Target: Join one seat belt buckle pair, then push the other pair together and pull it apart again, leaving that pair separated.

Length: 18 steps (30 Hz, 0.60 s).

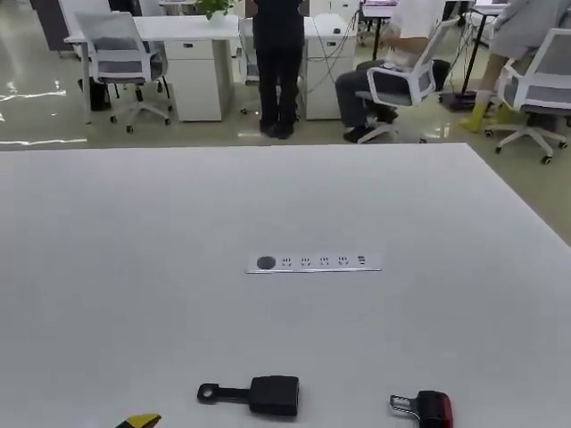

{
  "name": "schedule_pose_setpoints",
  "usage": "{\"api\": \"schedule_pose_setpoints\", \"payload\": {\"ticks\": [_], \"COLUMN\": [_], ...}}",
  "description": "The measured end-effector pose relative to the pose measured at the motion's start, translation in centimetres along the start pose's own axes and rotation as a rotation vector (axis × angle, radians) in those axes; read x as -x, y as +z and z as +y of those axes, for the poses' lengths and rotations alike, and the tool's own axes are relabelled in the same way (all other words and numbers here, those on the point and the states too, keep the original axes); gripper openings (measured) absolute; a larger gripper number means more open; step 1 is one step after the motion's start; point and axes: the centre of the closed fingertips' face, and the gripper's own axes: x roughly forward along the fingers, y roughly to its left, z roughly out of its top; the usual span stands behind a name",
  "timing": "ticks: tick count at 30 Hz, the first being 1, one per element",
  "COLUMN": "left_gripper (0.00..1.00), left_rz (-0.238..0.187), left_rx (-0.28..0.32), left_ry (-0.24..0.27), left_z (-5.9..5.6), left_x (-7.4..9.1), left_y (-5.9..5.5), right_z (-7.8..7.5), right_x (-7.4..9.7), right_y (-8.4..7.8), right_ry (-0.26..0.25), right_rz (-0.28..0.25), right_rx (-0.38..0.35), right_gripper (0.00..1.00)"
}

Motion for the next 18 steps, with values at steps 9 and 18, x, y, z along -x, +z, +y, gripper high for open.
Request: {"api": "schedule_pose_setpoints", "payload": {"ticks": [9,18], "left_gripper": [0.92,0.86], "left_rz": [0.047,0.095], "left_rx": [-0.048,-0.096], "left_ry": [-0.055,-0.132], "left_z": [-0.6,-2.1], "left_x": [-1.7,-3.5], "left_y": [-0.6,-0.7], "right_z": [0.0,-0.3], "right_x": [-1.0,-1.7], "right_y": [-0.5,-1.3], "right_ry": [0.059,0.113], "right_rz": [0.038,0.077], "right_rx": [0.012,0.024], "right_gripper": [0.85,0.82]}}
